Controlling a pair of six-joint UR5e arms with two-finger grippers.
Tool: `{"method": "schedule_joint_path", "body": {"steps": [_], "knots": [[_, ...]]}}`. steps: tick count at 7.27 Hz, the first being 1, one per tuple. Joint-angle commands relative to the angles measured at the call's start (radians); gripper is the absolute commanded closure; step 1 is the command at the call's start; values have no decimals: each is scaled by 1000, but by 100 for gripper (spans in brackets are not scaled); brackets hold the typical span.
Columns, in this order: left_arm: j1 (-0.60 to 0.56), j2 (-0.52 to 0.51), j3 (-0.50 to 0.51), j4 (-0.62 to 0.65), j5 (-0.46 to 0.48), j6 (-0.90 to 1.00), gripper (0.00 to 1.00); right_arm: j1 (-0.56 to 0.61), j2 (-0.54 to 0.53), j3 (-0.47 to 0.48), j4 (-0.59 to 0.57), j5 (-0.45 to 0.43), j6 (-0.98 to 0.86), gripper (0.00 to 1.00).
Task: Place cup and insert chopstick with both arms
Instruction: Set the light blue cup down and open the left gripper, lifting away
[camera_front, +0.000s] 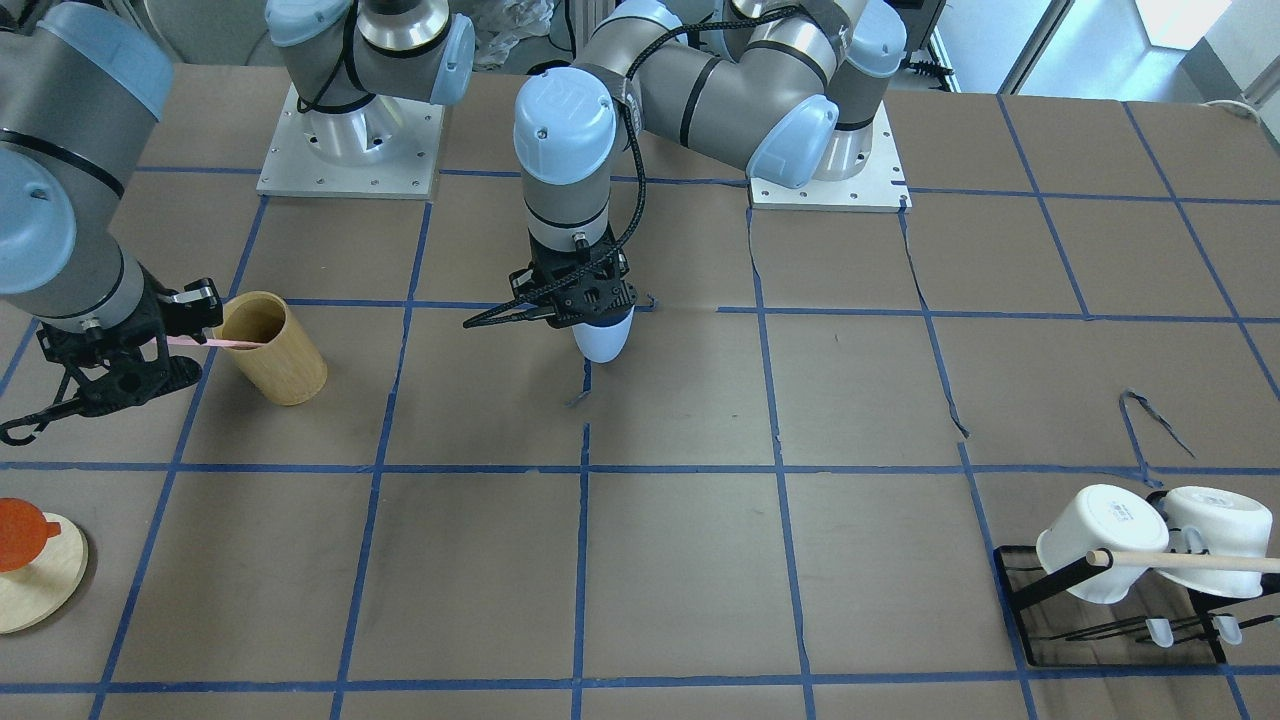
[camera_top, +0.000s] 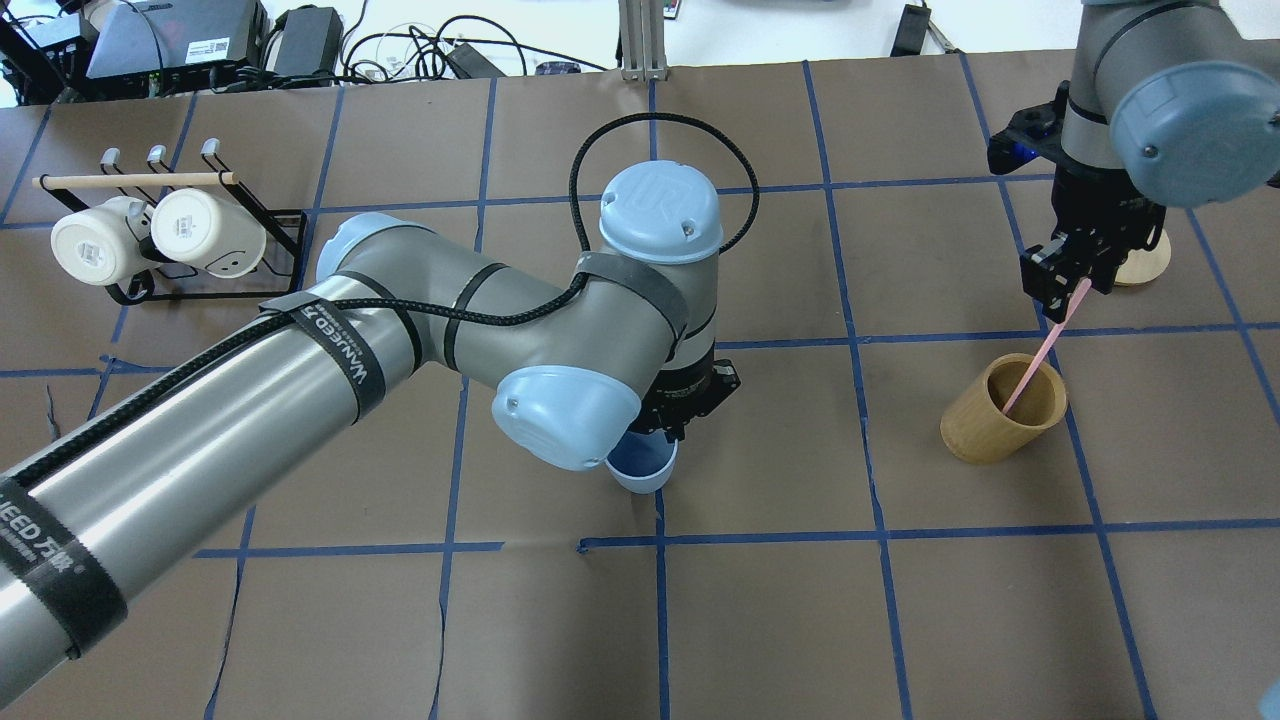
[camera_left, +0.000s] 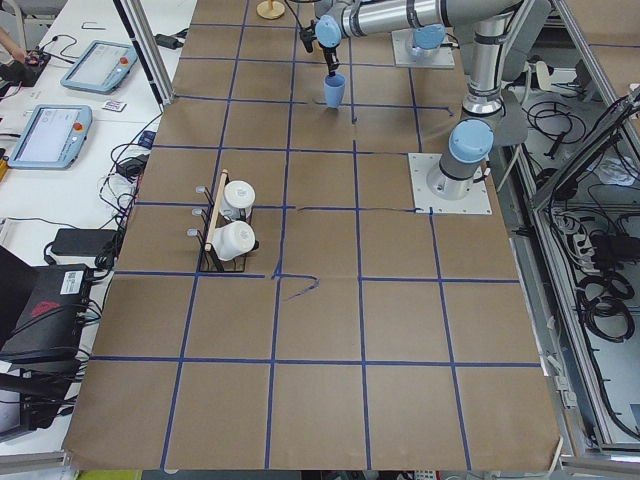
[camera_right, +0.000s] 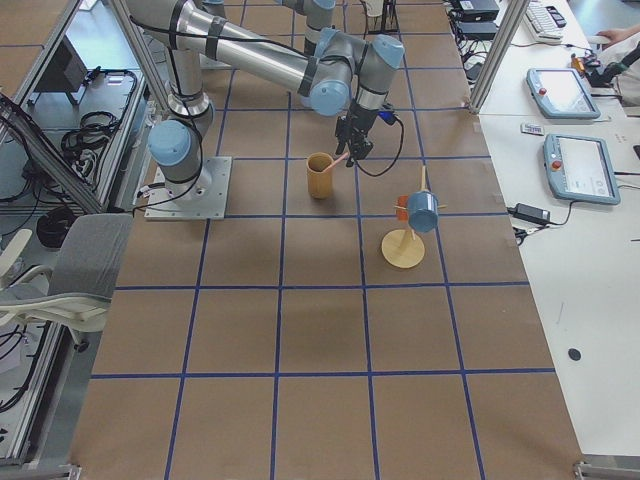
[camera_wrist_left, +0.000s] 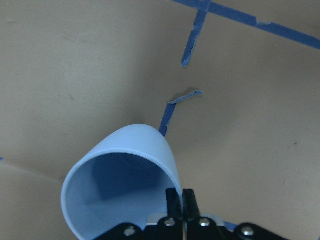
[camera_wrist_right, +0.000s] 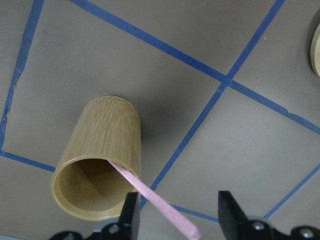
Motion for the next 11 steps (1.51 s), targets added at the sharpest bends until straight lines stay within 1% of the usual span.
{"method": "schedule_joint_path", "body": {"steps": [1,2,3,4,5,6,7,8,9,10,11], "knots": [[0,-22,-1,49,-29,-5,100,0,-7,2,32,1,0,52],[0,-25,-3,51,-26,-5,100,0,-7,2,46,1,0,56],[0,-31,-1,51,-18,-5,71,0,-7,2,64,1,0,65],[0,-33,2,52,-15,-1,1,0,-7,0,71,2,0,75],[0,-30,14,53,-16,-1,0,0,-7,-1,74,1,0,90],[15,-4,37,53,-15,25,0,0,-8,-7,97,2,0,94],[61,13,92,37,-21,77,0,0,-8,-9,97,24,0,94],[130,30,159,-36,-27,126,0,0,-8,-17,101,28,0,93],[177,62,233,-144,-30,270,0,0,-8,-20,109,27,0,49],[231,120,296,-309,-45,452,0,0,-8,-29,101,22,-7,19],[320,166,340,-370,-37,569,0,0,-8,-62,98,25,-9,3]]}}
